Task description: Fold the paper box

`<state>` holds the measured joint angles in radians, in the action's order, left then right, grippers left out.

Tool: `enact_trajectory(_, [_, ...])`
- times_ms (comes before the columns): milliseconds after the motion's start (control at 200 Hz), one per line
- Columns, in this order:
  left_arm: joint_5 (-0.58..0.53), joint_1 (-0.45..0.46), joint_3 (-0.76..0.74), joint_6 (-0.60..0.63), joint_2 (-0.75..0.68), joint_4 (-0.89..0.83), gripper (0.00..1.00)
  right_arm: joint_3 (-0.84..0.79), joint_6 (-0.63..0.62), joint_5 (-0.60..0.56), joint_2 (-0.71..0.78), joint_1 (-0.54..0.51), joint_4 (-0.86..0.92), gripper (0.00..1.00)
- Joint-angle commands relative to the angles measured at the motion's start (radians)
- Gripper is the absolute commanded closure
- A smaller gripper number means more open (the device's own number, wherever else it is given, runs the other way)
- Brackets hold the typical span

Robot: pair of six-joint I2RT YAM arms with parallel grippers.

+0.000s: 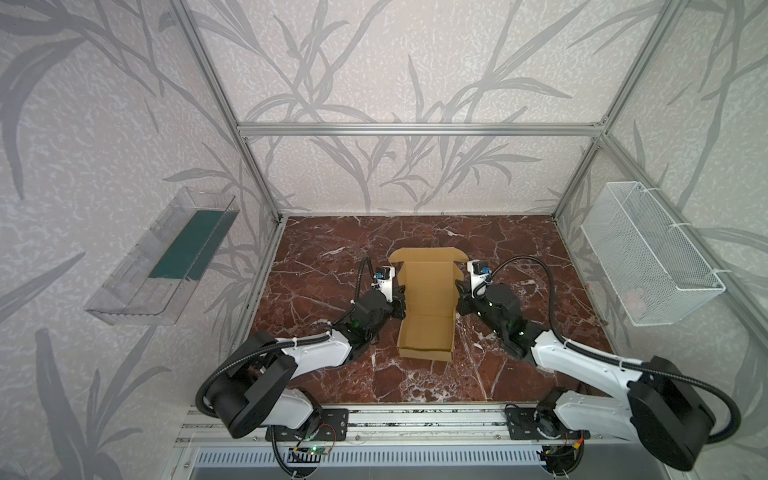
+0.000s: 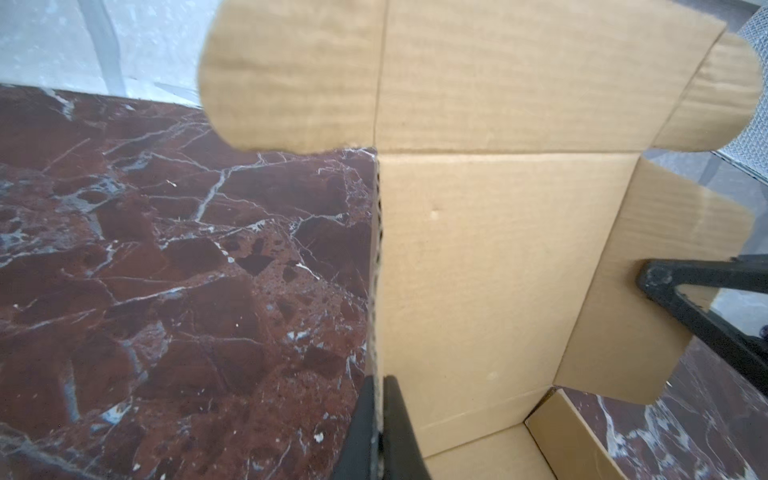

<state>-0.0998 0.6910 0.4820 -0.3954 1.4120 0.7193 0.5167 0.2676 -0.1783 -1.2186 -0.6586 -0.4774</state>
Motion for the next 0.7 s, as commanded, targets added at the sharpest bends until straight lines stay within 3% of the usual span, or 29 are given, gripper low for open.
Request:
enact_trajectory(0, [-0.080, 0.004, 0.000, 0.012, 0.024, 0.167, 1.00, 0.016, -0.021, -0.036, -0.054, 0.000, -0.124, 1.00])
enact_trajectory(275, [-0.205, 0.110, -0.121, 0.041, -0.029, 0.289, 1.00, -0.052, -0.090, -0.116, -0.038, -0.096, -0.233, 1.00])
enact_trajectory(510, [-0.338, 0.232, -0.160, 0.118, 0.049, 0.396, 1.00, -0.141, -0.103, -0.232, -0.084, -0.172, -0.351, 1.00])
enact_trajectory(695, [-0.415, 0.294, -0.229, 0.110, 0.120, 0.585, 1.00, -0.185, -0.081, -0.281, -0.101, -0.215, -0.370, 1.00])
